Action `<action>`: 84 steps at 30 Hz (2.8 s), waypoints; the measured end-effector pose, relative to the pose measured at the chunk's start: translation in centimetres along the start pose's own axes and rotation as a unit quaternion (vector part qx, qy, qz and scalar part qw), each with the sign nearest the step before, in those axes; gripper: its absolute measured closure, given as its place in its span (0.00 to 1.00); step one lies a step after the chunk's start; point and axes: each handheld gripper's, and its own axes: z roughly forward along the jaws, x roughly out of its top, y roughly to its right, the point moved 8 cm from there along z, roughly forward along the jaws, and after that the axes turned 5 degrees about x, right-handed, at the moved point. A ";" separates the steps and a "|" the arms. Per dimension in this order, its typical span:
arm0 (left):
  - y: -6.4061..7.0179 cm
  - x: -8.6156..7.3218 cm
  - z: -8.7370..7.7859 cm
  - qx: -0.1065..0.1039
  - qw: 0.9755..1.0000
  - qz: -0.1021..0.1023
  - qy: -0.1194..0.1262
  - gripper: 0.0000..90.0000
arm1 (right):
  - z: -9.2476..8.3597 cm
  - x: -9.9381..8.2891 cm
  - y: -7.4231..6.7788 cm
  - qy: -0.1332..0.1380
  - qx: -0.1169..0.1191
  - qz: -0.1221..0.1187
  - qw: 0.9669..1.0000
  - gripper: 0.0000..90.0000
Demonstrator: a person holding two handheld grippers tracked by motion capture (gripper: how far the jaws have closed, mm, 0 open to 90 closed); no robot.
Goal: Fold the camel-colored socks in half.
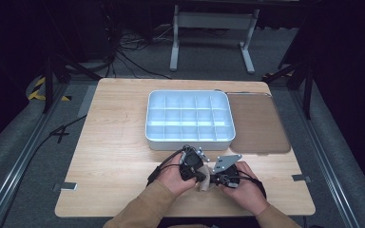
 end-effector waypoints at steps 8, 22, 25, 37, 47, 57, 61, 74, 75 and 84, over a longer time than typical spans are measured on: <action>-0.3 -0.3 -0.3 0.000 1.000 -0.010 -0.001 0.99 | -0.7 0.2 -0.1 0.010 0.007 0.007 1.000 1.00; -0.3 -0.1 -0.4 0.002 1.000 -0.011 0.002 0.99 | -2.2 -2.5 2.3 -0.028 -0.026 0.064 0.997 1.00; -0.3 0.1 -0.4 0.001 1.000 -0.006 0.003 0.99 | -1.8 -2.4 2.0 -0.032 -0.024 0.060 0.997 1.00; 0.3 0.8 0.7 -0.015 0.999 0.022 0.020 0.96 | -1.3 -2.2 1.6 -0.028 -0.019 0.056 0.998 1.00; 0.0 0.5 1.1 0.029 0.996 0.074 0.029 0.64 | -1.9 -2.4 1.6 -0.025 -0.019 0.061 0.998 1.00; -0.2 0.4 1.2 0.040 0.995 0.081 0.030 0.58 | -2.9 -0.8 1.3 0.018 -0.035 0.071 0.997 0.88; -0.2 0.3 1.1 0.040 0.995 0.082 0.029 0.56 | -3.2 0.1 1.2 0.041 -0.044 0.074 0.995 0.78; 0.1 0.0 1.1 0.041 0.995 0.082 0.028 0.50 | -2.4 0.9 1.7 0.079 -0.041 0.122 0.989 0.61; 0.2 0.0 1.1 0.041 0.995 0.082 0.030 0.50 | -2.2 0.9 1.7 0.078 -0.041 0.122 0.989 0.59; 0.2 -0.3 0.8 0.032 0.996 0.080 0.028 0.50 | -0.8 0.2 2.1 0.059 -0.028 0.140 0.988 0.55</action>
